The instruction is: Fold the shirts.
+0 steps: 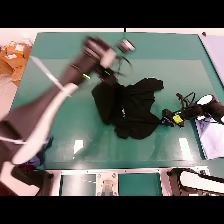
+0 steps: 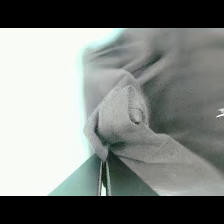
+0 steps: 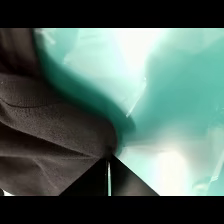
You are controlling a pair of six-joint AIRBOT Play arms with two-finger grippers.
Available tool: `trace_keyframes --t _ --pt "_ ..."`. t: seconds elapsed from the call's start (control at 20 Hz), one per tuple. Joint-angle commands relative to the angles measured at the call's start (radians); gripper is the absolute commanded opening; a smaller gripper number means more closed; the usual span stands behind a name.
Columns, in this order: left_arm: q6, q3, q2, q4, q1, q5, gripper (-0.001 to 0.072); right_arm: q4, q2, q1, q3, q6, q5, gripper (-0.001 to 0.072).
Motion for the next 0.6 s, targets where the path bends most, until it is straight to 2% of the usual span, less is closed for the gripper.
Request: trace_keyframes --t 0.0,0.15,0.4,0.45,0.55 --pt "0.002 0.006 0.134 -0.070 0.226 -0.169 0.0020 0.014 0.000 -0.034 0.000 0.000 0.000 0.0014" --pt "0.046 0.000 0.148 -0.238 0.367 -0.188 0.0020 0.013 0.001 -0.035 0.002 0.000 0.000 0.0014" --pt "0.052 -0.204 0.167 -0.246 0.472 -0.203 0.0020 0.007 0.002 -0.064 0.020 0.000 0.003 0.0012" --pt "0.048 -0.242 0.187 -0.247 0.493 -0.206 0.0020 0.030 0.009 -0.076 0.027 -0.005 0.006 0.0012" --pt "0.047 -0.261 0.227 -0.291 0.501 -0.190 0.0020 0.182 0.043 -0.079 0.037 -0.105 0.029 0.0012"
